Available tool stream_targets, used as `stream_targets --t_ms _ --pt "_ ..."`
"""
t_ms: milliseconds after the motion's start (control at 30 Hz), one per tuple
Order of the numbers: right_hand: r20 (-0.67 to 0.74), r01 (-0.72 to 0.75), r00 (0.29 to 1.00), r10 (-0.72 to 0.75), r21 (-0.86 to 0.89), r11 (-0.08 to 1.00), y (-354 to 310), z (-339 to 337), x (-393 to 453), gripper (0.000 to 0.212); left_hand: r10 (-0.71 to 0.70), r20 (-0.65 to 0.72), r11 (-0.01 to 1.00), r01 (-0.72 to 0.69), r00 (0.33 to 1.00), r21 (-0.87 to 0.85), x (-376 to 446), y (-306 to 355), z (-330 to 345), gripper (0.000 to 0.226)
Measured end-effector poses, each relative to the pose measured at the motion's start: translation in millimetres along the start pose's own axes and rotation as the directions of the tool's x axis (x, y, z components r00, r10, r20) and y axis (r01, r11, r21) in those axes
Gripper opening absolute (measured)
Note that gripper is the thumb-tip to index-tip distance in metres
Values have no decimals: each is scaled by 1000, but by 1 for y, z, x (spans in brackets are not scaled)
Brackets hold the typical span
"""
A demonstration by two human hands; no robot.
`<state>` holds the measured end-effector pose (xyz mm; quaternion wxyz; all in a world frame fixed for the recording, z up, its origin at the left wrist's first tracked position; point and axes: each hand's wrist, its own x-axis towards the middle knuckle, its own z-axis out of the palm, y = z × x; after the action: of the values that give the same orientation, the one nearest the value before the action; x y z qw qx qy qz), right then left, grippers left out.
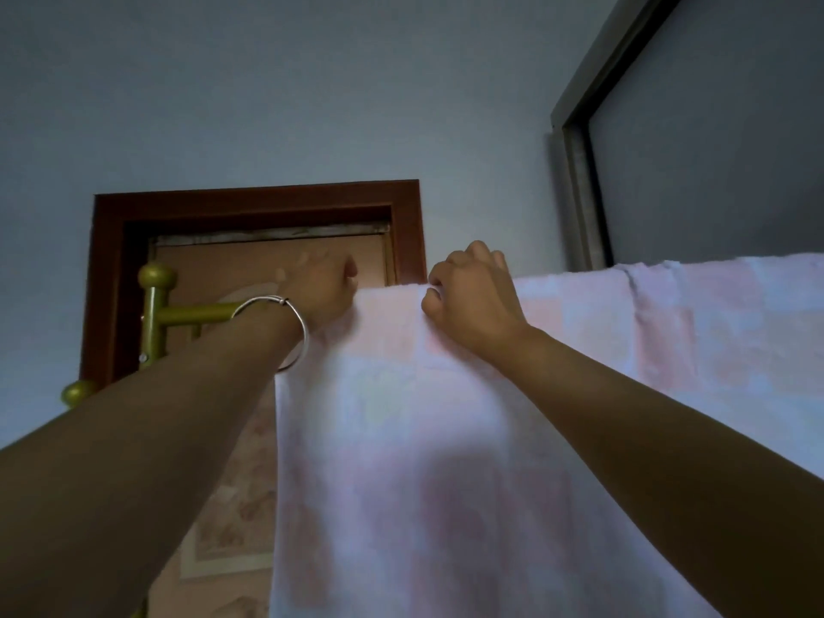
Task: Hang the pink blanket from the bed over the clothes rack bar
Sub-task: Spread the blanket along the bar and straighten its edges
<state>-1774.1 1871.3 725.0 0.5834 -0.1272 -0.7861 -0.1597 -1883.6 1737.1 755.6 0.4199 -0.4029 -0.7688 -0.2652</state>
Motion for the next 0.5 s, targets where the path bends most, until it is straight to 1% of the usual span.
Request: stream_targets --t_ms 33,100,167,233,367,433,500 --pt "-5 11 1000 -11 -2 1000 -8 4 1 30 3 32 999 -2 999 -36 -2 -7 -2 15" --pt "-9 15 1000 -15 1 1000 -20 8 3 30 5 91 995 5 996 -104 -5 -16 -6 21" --pt "-10 2 1000 -2 11 1000 -32 12 5 29 26 102 990 -12 994 -143 -7 -23 -11 15" --pt "-12 -7 1000 8 20 1000 -42 16 6 27 83 89 991 -73 993 -116 -7 -30 -16 3" --pt "-5 -15 1000 15 34 999 -59 20 7 26 162 70 987 -162 984 6 -17 -43 -20 12" --pt "-7 -2 1000 2 33 999 -65 20 7 25 193 125 978 -200 973 51 -24 -46 -20 11" --pt "-3 18 1000 -18 17 1000 -68 20 6 24 210 155 974 -220 965 46 -29 -47 -20 12"
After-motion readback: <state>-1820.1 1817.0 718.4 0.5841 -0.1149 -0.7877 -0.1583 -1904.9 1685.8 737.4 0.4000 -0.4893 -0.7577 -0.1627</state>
